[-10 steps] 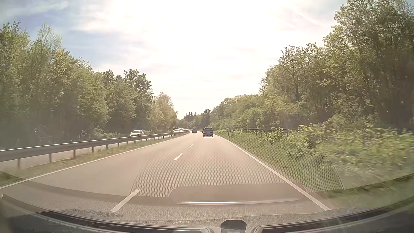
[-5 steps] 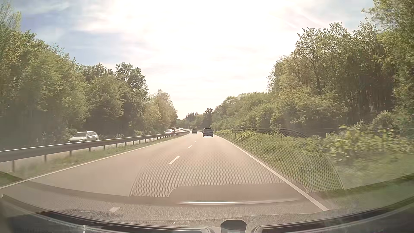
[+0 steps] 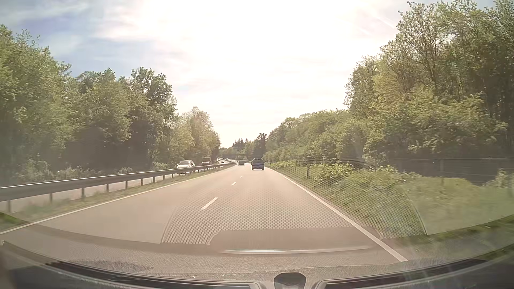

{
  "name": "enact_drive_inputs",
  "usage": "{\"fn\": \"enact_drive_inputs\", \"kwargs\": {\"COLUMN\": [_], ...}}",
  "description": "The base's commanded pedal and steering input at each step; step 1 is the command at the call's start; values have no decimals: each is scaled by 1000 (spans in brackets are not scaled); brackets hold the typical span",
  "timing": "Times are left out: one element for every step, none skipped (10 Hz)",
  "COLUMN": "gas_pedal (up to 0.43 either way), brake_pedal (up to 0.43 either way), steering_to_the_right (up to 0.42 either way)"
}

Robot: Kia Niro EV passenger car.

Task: Follow the waypoints while adhering to traffic rules and regulations

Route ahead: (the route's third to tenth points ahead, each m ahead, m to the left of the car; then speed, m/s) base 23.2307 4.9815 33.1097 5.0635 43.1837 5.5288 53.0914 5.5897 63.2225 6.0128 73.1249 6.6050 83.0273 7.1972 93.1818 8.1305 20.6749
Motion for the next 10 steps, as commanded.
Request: {"fn": "enact_drive_inputs", "kwargs": {"gas_pedal": [87,87,87,87,87,87,87,87,87,87], "brake_pedal": [0,0,0,0,0,0,0,0,0,0], "steering_to_the_right": [-5,-5,-5,-5,-5,-5,-5,-5,-5,-5]}}
